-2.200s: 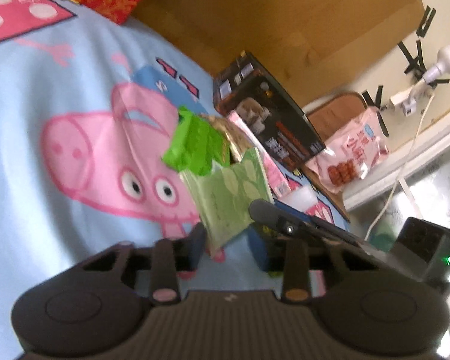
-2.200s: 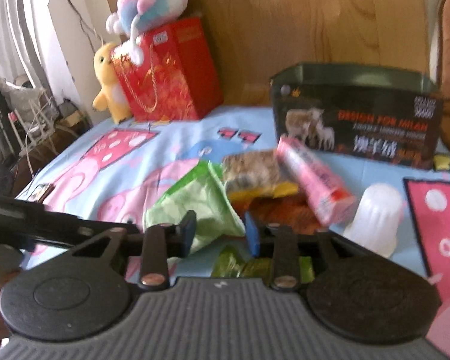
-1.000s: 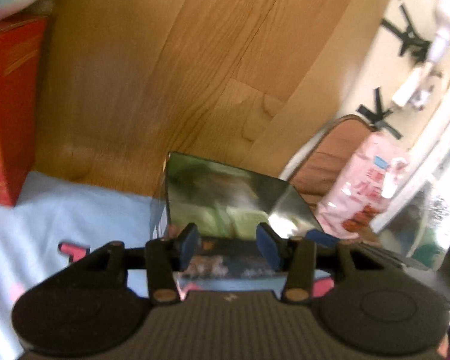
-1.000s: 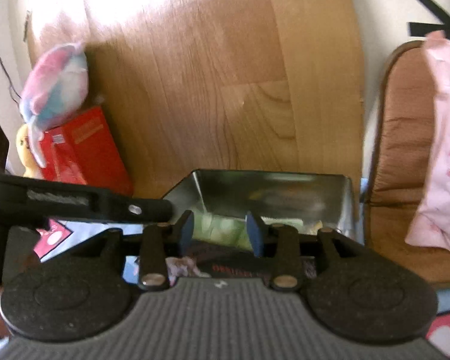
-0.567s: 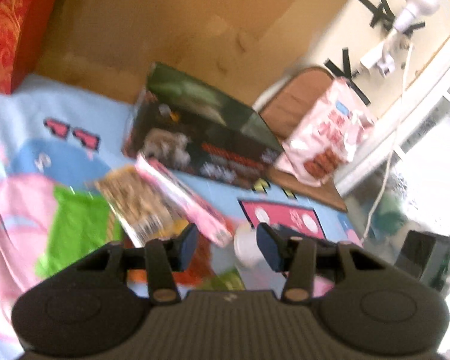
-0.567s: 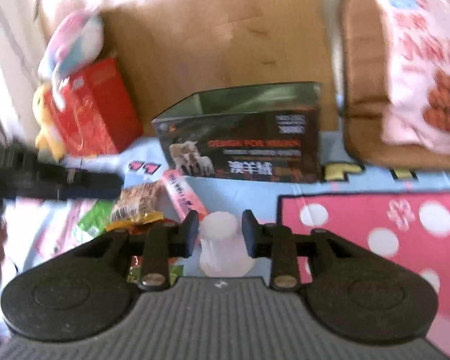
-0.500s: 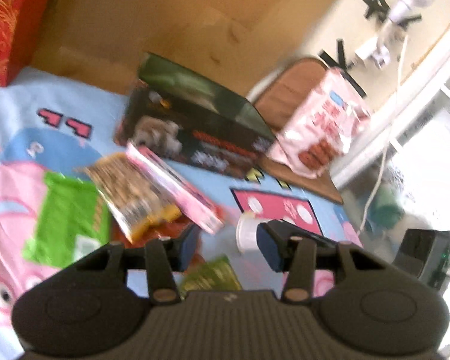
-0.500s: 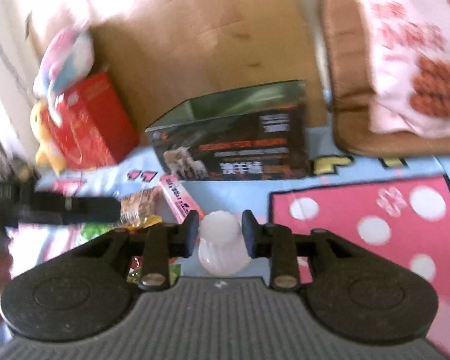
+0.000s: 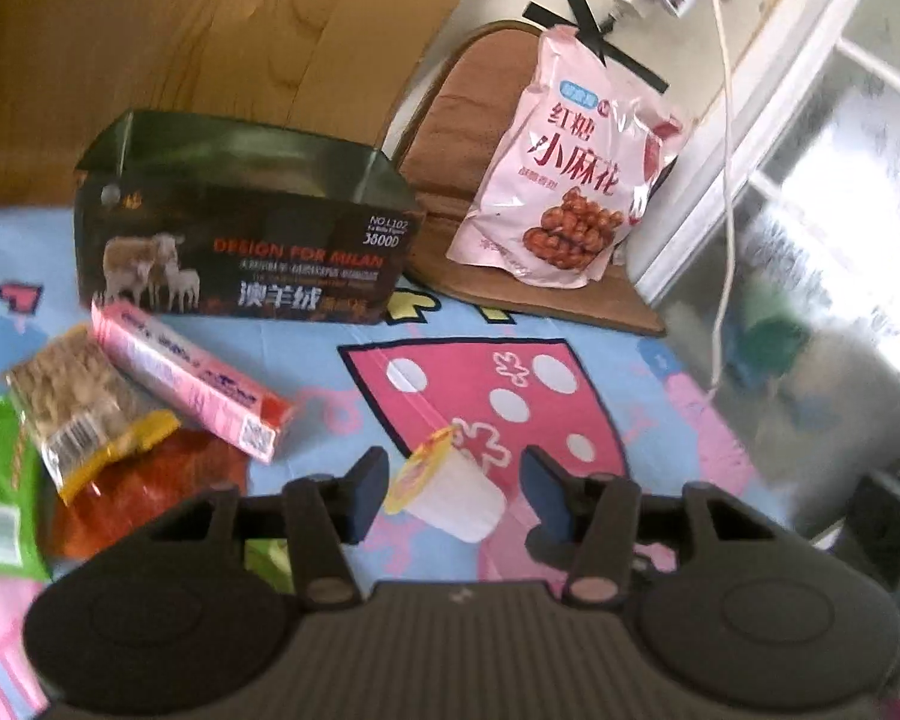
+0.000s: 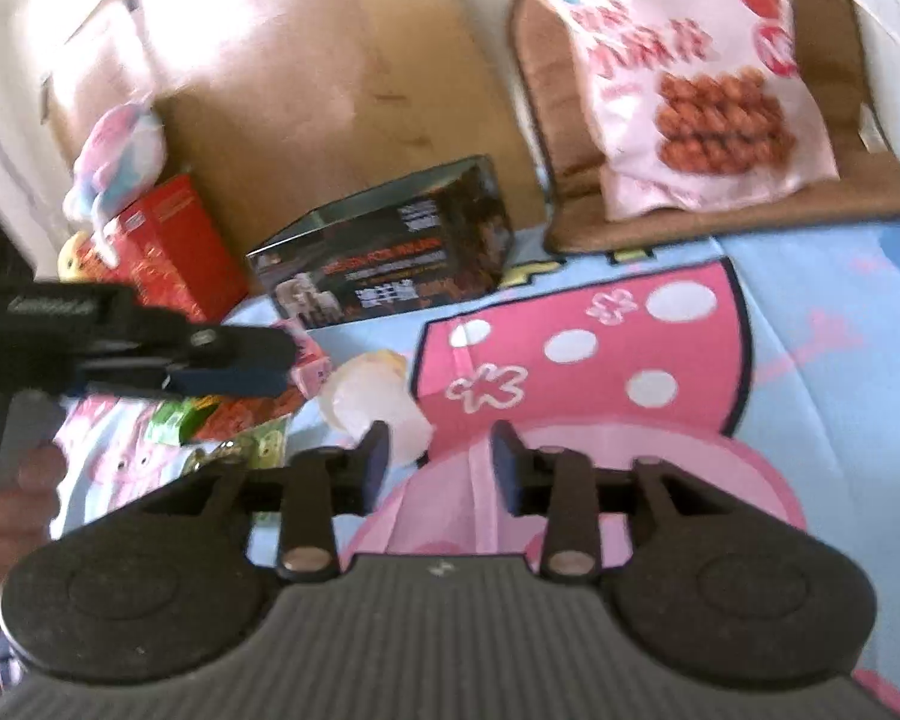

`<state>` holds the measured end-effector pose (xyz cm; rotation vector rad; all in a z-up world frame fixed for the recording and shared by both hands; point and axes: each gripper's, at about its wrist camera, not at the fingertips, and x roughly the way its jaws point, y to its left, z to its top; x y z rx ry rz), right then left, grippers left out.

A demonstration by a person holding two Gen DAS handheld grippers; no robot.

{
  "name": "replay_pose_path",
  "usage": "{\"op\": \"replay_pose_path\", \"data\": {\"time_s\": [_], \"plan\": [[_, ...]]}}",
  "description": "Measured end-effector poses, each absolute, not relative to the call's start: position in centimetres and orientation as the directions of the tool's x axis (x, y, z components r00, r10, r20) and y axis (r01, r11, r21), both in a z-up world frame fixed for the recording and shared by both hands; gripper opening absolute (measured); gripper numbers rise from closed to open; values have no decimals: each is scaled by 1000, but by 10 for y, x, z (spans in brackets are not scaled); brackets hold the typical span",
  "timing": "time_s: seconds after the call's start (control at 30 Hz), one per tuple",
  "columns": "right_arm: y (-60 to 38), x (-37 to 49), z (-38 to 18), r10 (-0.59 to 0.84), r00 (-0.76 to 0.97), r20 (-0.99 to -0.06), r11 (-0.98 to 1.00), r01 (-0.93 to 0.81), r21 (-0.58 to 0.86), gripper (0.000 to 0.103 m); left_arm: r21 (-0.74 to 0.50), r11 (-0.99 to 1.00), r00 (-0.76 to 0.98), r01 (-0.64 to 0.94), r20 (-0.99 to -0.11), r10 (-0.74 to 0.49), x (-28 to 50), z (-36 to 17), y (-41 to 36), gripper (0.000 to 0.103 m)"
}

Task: Organize snacks
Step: 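Grasp the white plastic jelly cup with the left gripper, then lower the jelly cup into the black tin box and open the left gripper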

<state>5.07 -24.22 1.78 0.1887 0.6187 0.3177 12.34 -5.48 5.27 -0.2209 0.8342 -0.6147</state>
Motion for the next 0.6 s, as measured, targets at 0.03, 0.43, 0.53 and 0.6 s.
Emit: {"op": "replay_pose_path", "data": {"time_s": [0.03,0.43,0.53,0.6], "plan": [[-239,52,17,348,764,-543,936,-257,239,47,-409,810,511,420,-631,-584,124,51,-56,49],[-212,77,2,315,740,-594,941,-326,92,34,-357,811,501,464,-649,-572,133,41,-64,27],[-211,82,15,326,771,-548,941,-320,110,33,-358,804,545,474,-598,-588,139,60,-55,27],[-203,92,27,327,794,-512,940,-327,93,33,-353,811,588,467,-561,-583,149,75,-45,27]]}}
